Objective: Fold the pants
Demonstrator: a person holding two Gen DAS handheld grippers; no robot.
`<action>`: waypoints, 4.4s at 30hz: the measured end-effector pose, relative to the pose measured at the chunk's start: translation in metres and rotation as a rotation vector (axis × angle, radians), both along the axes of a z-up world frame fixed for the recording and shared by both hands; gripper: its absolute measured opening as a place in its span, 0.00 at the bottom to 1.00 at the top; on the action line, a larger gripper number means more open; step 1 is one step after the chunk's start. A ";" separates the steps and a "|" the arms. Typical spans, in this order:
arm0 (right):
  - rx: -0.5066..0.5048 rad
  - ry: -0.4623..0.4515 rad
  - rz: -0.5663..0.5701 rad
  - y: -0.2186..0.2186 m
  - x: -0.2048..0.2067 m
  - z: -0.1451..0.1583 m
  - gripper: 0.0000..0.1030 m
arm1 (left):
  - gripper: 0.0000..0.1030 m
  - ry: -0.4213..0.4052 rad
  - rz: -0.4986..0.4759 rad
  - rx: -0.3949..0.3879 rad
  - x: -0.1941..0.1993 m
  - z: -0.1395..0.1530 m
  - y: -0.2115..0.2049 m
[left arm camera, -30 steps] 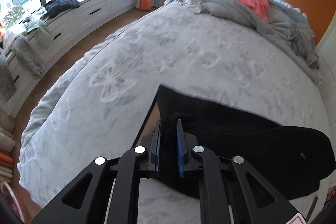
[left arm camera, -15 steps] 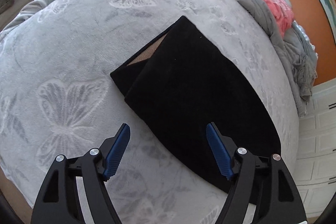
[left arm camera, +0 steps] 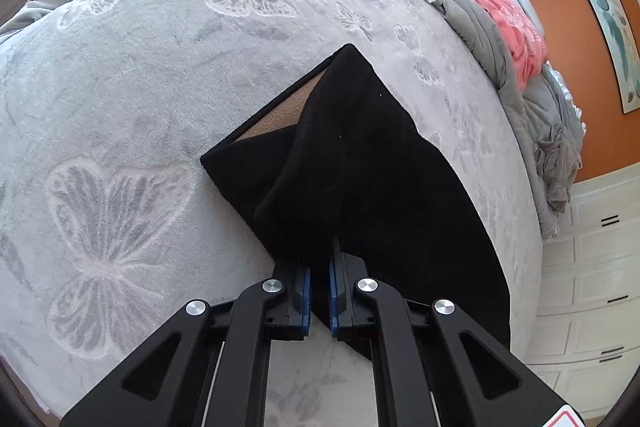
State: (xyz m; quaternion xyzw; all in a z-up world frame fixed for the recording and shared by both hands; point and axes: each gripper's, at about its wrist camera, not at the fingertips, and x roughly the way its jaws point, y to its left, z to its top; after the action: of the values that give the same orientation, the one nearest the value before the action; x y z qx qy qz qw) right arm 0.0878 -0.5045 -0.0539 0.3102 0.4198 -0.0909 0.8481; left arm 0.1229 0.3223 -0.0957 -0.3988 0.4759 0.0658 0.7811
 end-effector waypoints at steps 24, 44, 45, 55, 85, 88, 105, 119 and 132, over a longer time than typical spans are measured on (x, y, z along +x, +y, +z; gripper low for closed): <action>-0.004 0.024 -0.058 -0.033 -0.011 -0.053 0.07 | 0.06 -0.005 -0.151 0.143 0.020 0.006 0.012; -0.298 -0.105 0.422 0.163 -0.037 0.029 0.51 | 0.58 -0.132 -0.080 0.294 -0.047 0.100 -0.052; -0.355 -0.098 0.540 0.206 -0.032 0.025 0.51 | 0.58 -0.142 -0.102 0.297 -0.043 0.108 -0.068; -0.574 0.027 1.020 0.384 0.015 -0.068 0.20 | 0.66 -0.121 -0.240 0.426 -0.023 0.074 -0.162; -0.366 -0.014 0.857 0.485 0.197 -0.063 0.08 | 0.72 0.096 -0.357 0.432 -0.004 -0.022 -0.136; -0.384 -0.024 0.822 0.489 0.197 -0.056 0.10 | 0.72 0.081 -0.351 0.475 -0.006 -0.018 -0.140; -0.528 0.079 0.271 0.145 0.025 -0.001 0.16 | 0.72 -0.132 -0.414 0.709 -0.032 0.023 -0.226; -0.357 0.138 -0.082 -0.048 -0.031 -0.011 0.35 | 0.78 -0.156 -0.494 0.713 -0.006 0.015 -0.284; -0.338 0.086 -0.060 -0.047 -0.017 -0.015 0.12 | 0.81 -0.143 -0.516 0.646 0.001 0.006 -0.286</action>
State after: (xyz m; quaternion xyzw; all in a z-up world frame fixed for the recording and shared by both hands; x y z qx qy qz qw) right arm 0.0707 -0.5514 -0.0693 0.1713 0.4252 -0.1985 0.8663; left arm 0.1243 0.0365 -0.0893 -0.0046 0.4596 -0.0138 0.8880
